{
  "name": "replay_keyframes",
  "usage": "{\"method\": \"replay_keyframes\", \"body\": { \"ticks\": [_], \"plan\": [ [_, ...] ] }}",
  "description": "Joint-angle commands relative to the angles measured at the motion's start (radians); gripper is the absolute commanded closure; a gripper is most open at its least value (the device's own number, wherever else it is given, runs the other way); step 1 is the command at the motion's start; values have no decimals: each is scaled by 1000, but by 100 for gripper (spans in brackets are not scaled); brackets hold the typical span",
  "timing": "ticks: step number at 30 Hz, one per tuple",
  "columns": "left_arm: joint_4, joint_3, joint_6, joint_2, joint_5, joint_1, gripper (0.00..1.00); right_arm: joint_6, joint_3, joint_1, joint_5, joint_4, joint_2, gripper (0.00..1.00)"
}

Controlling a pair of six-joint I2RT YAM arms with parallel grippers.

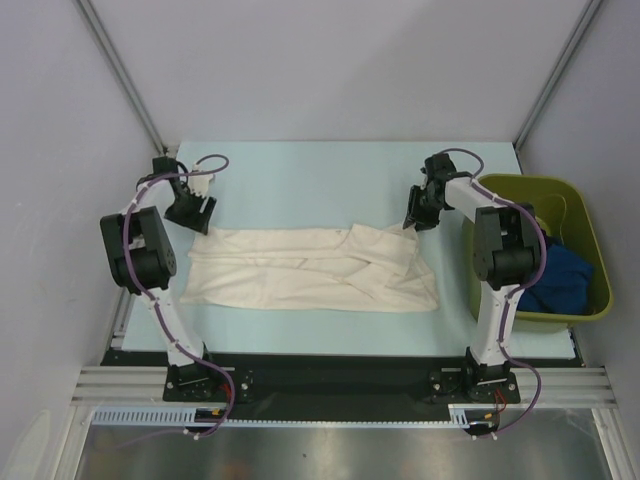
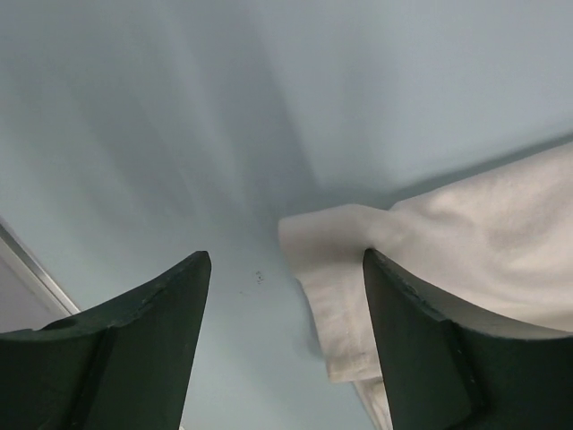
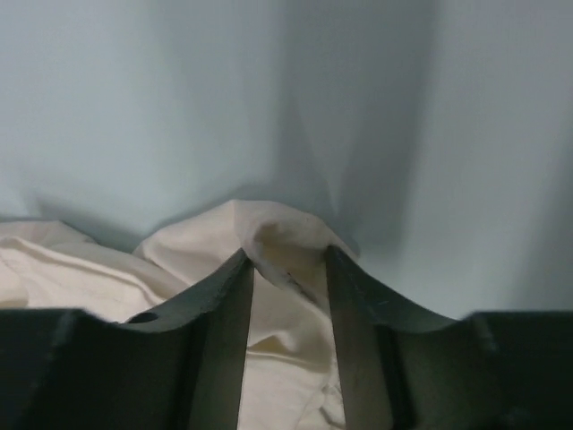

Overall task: Fold and stack the t-shirts
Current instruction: Fold the tshirt

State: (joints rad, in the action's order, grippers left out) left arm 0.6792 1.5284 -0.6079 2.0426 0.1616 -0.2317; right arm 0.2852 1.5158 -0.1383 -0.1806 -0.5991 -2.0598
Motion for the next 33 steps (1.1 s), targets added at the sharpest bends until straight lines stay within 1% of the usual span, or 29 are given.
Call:
{"method": "replay_keyframes", "body": {
  "ticks": [1, 2, 3, 5, 6, 7, 8, 9, 13, 15, 22, 26, 27, 28, 29, 30, 31, 32, 33],
  "plan": [
    [2, 21, 62, 13, 41, 11, 26, -14, 46, 6, -26, 27, -2, 64],
    [-3, 12, 62, 13, 39, 20, 27, -9, 44, 8, -22, 33, -2, 70],
    [-3, 0, 60, 14, 35, 26, 36, -8, 41, 9, -16, 36, -2, 83],
    [14, -10, 59, 19, 47, 31, 55, 9, 43, 23, 9, 45, -3, 97],
    [20, -14, 56, 19, 59, 31, 78, 20, 43, 28, 38, 47, -3, 100],
    [25, -17, 53, 16, 52, 31, 93, 29, 43, 42, 50, 54, -2, 100],
    [19, -22, 57, 7, 32, 31, 99, 51, 41, 46, 62, 61, 1, 100],
    [-6, -34, 63, 2, -20, 26, 100, 60, 40, 51, 79, 68, 6, 100],
    [-85, -44, 108, -5, -141, -12, 100, 94, 40, 59, 133, 96, 4, 100],
    [-95, -34, 120, -15, -142, -31, 100, 110, 38, 63, 157, 101, 1, 100],
    [-148, -59, 117, -44, -146, -32, 100, 117, 64, 72, 150, 119, -26, 100],
    [-141, -40, 108, -50, -76, -26, 100, 111, 87, 74, 130, 119, -45, 100],
    [-142, -33, 111, -50, -71, -21, 98, 111, 90, 71, 132, 116, -43, 94],
    [-141, -27, 112, -48, -70, -18, 93, 111, 99, 71, 136, 113, -43, 87],
    [-135, -19, 111, -45, -66, -14, 85, 108, 106, 71, 141, 110, -36, 78],
    [-119, 2, 114, -45, -54, -14, 64, 106, 110, 71, 142, 101, -30, 63],
    [-113, 12, 117, -47, -54, -14, 55, 101, 116, 68, 144, 96, -22, 59],
    [-106, 25, 120, -59, -53, -14, 43, 83, 129, 63, 144, 91, -4, 57],
    [-98, 29, 122, -70, -47, -14, 40, 74, 133, 59, 150, 81, 9, 54]
  ]
}}
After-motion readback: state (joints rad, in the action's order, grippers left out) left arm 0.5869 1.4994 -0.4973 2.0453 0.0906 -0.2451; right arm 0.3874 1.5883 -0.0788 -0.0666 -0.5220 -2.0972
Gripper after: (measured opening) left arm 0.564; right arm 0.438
